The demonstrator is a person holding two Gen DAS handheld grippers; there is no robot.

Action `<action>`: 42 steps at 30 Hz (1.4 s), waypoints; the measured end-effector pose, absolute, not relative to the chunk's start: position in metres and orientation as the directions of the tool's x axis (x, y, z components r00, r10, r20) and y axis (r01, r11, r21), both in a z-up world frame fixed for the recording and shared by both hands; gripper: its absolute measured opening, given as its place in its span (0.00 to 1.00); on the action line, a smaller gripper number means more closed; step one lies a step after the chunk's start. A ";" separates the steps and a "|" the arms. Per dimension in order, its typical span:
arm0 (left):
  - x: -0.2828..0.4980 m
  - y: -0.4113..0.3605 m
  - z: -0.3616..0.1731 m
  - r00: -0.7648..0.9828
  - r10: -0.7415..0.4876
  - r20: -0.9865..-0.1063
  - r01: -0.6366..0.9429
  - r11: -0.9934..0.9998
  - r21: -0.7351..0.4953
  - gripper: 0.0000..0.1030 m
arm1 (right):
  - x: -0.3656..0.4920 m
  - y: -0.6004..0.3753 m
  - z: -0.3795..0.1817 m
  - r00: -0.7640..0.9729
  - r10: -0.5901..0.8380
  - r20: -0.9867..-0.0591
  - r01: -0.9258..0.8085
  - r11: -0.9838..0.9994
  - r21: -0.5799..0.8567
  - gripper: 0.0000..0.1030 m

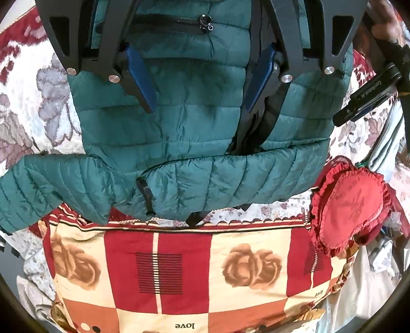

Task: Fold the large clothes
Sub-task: 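Move the right gripper toward the other sleeve's cuff, then close the right gripper on the other sleeve cuff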

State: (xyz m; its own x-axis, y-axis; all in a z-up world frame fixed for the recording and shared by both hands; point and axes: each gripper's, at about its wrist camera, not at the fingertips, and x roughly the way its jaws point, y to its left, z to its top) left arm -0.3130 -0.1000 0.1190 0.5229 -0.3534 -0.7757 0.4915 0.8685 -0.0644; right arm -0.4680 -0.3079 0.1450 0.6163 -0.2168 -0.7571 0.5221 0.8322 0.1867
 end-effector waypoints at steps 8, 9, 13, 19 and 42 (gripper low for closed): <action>-0.314 -0.102 0.119 0.525 -0.353 -0.774 0.495 0.867 -0.059 0.67 | -0.470 -0.313 0.141 0.601 -0.217 -0.769 0.541 0.819 0.191 0.68; -0.314 -0.102 0.119 0.524 -0.354 -0.774 0.496 0.866 -0.060 0.67 | -0.470 -0.314 0.140 0.598 -0.215 -0.772 0.542 0.818 0.192 0.69; -0.315 -0.103 0.118 0.520 -0.356 -0.777 0.498 0.865 -0.062 0.67 | -0.470 -0.316 0.138 0.592 -0.218 -0.776 0.545 0.817 0.186 0.69; -0.317 -0.108 0.114 0.516 -0.358 -0.778 0.503 0.862 -0.063 0.67 | -0.475 -0.330 0.138 0.587 -0.229 -0.777 0.570 0.798 0.195 0.69; -0.332 -0.156 0.103 0.417 -0.420 -0.806 0.582 0.804 -0.118 0.67 | -0.535 -0.449 0.150 0.504 -0.411 -0.760 0.757 0.633 0.160 0.82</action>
State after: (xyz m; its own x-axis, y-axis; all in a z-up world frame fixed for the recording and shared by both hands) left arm -0.3318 -0.1556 0.1026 0.4172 -0.4204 -0.8057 0.5822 0.8044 -0.1183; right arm -0.5351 -0.4492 0.1497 0.5041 -0.4108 -0.7597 0.7572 0.6333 0.1600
